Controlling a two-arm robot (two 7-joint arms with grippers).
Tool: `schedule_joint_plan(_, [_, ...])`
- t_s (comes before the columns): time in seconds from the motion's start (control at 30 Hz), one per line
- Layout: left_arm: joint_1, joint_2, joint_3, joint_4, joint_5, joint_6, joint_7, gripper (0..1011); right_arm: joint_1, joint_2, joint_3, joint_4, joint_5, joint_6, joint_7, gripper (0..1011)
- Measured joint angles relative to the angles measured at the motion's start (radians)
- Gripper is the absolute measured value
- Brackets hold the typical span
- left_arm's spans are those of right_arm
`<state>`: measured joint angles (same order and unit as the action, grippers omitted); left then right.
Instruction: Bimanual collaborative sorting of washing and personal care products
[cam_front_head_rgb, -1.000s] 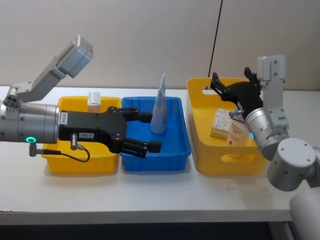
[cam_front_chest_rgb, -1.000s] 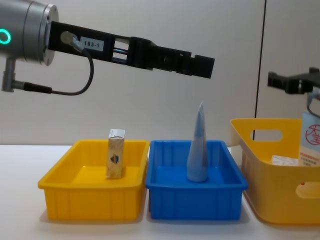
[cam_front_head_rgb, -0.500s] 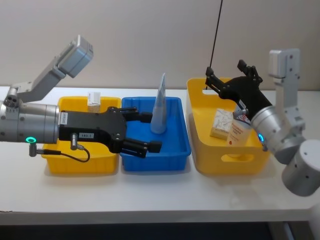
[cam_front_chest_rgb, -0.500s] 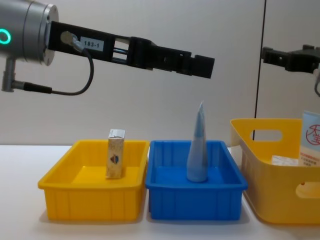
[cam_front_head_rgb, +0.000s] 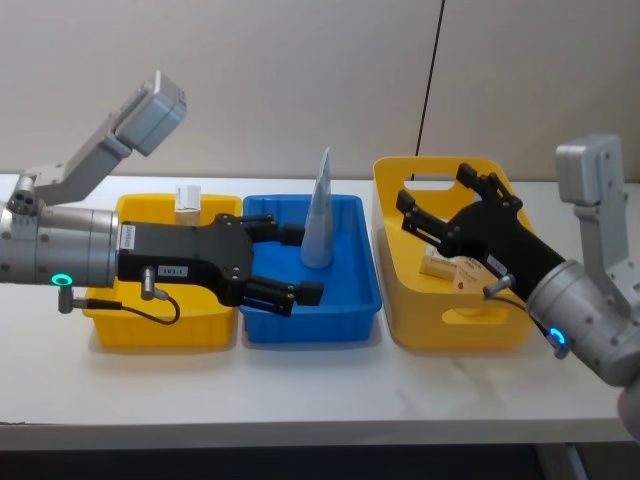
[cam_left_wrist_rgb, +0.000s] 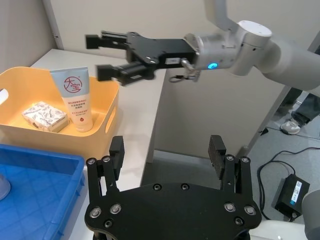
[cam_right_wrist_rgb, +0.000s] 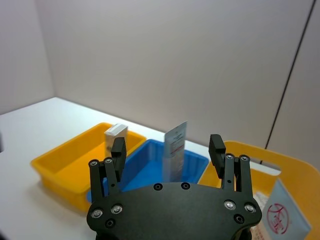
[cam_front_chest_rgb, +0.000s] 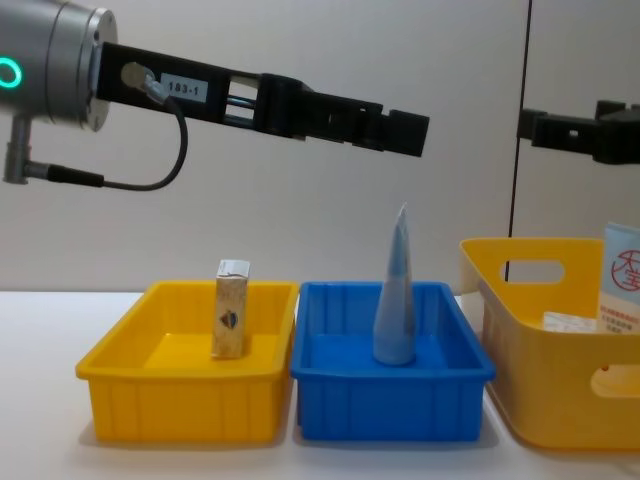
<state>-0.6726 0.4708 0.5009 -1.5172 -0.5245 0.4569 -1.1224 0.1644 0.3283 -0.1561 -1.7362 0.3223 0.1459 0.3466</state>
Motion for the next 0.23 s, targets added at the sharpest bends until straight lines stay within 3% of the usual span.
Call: schedule_joint_plan(0.23, [0.0,0.0,0.0,0.0,0.0,0.0,0.0,1002,-0.057,0.038,0.001,-0.071,0.021,0.026,0.035,1000])
